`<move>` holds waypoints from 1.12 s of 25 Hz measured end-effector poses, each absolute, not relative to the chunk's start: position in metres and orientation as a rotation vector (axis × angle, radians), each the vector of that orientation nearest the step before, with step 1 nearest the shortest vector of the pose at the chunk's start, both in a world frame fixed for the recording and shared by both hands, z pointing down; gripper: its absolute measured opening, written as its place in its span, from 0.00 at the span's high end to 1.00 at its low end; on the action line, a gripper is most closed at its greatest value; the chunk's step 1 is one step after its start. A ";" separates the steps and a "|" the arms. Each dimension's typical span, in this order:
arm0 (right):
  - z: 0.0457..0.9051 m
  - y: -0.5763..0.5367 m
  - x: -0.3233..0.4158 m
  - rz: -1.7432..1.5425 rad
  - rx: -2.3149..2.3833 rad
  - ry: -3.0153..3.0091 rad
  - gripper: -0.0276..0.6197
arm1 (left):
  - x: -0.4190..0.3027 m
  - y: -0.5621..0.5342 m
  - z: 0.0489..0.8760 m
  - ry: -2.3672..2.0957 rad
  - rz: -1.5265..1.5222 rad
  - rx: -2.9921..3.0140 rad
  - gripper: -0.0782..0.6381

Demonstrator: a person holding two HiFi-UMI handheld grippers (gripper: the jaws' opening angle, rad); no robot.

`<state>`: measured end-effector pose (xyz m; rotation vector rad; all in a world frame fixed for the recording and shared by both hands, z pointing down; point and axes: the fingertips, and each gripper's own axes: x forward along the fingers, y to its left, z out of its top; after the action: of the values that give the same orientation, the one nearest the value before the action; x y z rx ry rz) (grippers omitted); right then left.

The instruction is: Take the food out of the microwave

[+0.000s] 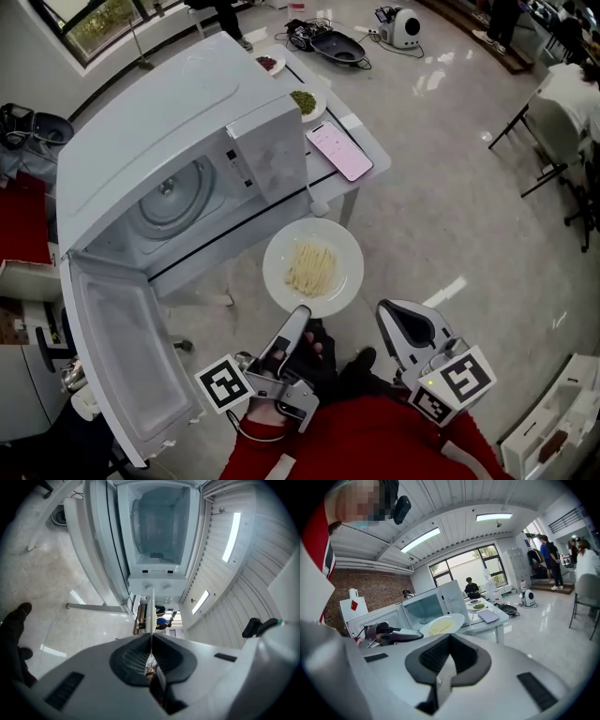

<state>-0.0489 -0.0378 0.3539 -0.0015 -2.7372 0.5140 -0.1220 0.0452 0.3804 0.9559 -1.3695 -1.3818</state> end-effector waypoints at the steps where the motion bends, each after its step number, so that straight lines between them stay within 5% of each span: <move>1: 0.354 -0.039 -0.044 0.518 0.009 -2.739 0.94 | -0.118 0.043 0.380 -1.362 -1.375 0.963 0.87; 28: 0.358 -0.098 0.105 0.639 0.589 -2.762 0.94 | 0.014 -0.049 0.385 -1.064 -1.026 1.189 0.87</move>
<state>0.1052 -0.0977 0.3579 0.5892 -2.7620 0.6386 0.0140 -0.0489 0.3853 1.1892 -1.0639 -1.0261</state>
